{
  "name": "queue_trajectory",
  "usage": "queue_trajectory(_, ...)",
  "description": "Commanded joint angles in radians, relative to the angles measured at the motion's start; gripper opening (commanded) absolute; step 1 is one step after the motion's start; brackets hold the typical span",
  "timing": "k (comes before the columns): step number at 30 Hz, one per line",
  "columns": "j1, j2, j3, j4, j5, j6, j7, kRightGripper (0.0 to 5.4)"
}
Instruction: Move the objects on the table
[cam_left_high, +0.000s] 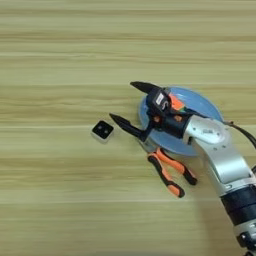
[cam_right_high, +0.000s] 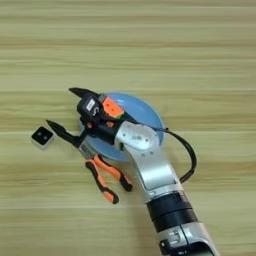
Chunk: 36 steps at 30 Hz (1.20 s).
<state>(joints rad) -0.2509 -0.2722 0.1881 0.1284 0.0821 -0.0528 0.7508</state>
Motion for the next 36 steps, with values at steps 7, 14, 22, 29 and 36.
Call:
queue_trajectory(7,-0.056,0.049,0.029,0.014,0.006,0.013,0.007,5.38)
queue_trajectory(14,-0.053,0.064,0.076,0.051,-0.041,0.001,0.003,5.38)
queue_trajectory(22,-0.065,0.090,0.102,0.117,-0.083,-0.006,-0.018,5.38)
queue_trajectory(29,-0.076,0.107,0.111,0.178,-0.107,-0.028,-0.031,5.38)
queue_trajectory(36,-0.084,0.123,0.114,0.213,-0.121,-0.047,-0.035,4.58)
